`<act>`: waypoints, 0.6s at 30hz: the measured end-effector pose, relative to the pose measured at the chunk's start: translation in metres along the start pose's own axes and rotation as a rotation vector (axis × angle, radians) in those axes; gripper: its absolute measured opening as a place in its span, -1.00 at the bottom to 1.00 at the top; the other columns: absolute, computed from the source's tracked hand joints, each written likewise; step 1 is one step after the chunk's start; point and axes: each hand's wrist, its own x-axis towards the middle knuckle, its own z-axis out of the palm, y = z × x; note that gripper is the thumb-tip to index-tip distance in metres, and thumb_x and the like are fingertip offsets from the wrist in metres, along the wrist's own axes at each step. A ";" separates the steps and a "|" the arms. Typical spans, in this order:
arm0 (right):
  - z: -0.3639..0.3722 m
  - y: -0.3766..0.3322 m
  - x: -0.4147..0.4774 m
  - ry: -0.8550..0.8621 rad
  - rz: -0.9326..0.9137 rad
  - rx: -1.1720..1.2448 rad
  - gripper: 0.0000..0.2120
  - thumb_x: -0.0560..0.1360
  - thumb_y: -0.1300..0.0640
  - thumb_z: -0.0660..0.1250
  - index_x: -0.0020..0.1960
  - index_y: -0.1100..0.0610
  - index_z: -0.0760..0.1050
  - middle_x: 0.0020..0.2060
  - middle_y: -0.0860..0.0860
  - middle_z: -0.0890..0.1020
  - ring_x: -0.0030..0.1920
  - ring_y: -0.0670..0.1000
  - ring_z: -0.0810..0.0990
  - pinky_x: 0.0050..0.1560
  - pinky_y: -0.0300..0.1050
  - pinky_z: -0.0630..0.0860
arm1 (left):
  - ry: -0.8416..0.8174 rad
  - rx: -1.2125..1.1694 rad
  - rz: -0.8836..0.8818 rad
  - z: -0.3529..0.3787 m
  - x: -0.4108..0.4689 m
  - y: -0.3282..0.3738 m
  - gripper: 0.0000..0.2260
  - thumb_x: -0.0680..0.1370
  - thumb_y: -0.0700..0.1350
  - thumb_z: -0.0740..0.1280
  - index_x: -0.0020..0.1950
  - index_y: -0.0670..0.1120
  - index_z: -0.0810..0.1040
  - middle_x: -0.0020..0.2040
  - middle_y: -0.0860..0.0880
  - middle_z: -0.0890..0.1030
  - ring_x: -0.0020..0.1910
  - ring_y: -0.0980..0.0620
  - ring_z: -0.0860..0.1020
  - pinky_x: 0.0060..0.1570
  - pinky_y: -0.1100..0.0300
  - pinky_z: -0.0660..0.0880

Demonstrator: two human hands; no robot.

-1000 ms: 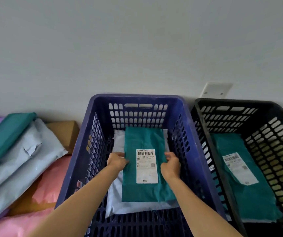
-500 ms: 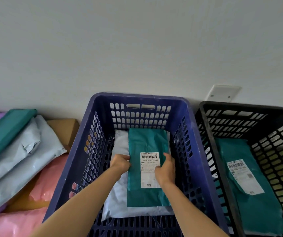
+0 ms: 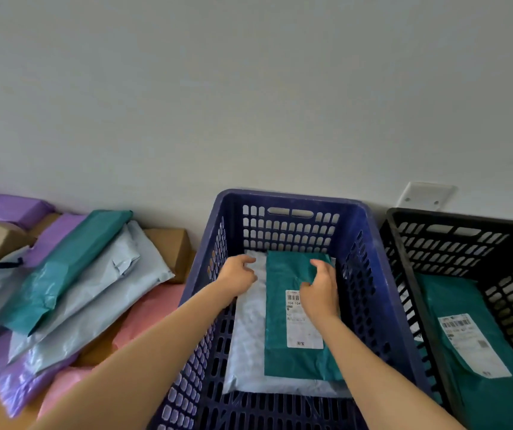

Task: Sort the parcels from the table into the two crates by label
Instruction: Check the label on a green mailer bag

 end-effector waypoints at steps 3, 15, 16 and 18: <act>0.003 -0.041 -0.009 0.057 -0.074 -0.005 -0.57 0.53 0.35 0.20 0.38 0.11 0.35 0.35 0.03 0.36 0.06 0.04 0.49 -0.14 -0.11 0.42 | 0.034 -0.041 0.150 -0.036 -0.021 0.016 -0.61 0.54 -0.33 0.31 0.36 -0.14 0.46 0.03 -0.11 0.60 -0.09 0.03 0.56 -0.01 0.15 0.54; 0.091 -0.187 -0.091 0.119 -0.328 0.114 -0.60 0.55 0.33 0.18 0.37 0.15 0.36 0.33 0.06 0.40 0.28 0.04 0.45 0.15 -0.15 0.41 | 0.135 -0.118 0.350 -0.210 -0.090 -0.032 -0.65 0.55 -0.35 0.25 0.29 -0.09 0.51 0.01 -0.07 0.60 -0.16 0.08 0.55 -0.17 0.32 0.50; 0.102 -0.195 -0.100 0.117 -0.332 0.118 -0.60 0.55 0.34 0.18 0.37 0.15 0.36 0.33 0.07 0.40 0.27 0.05 0.45 0.16 -0.14 0.40 | 0.149 -0.110 0.347 -0.226 -0.094 -0.045 -0.65 0.54 -0.35 0.25 0.29 -0.10 0.51 0.04 -0.09 0.61 -0.12 0.05 0.56 -0.11 0.26 0.52; 0.125 -0.210 -0.118 0.105 -0.328 0.122 -0.58 0.54 0.34 0.17 0.38 0.15 0.35 0.32 0.07 0.41 0.27 0.05 0.44 0.17 -0.13 0.40 | 0.164 -0.110 0.327 -0.255 -0.102 -0.071 -0.63 0.52 -0.36 0.25 0.30 -0.11 0.52 0.04 -0.10 0.61 -0.08 0.01 0.56 -0.02 0.13 0.52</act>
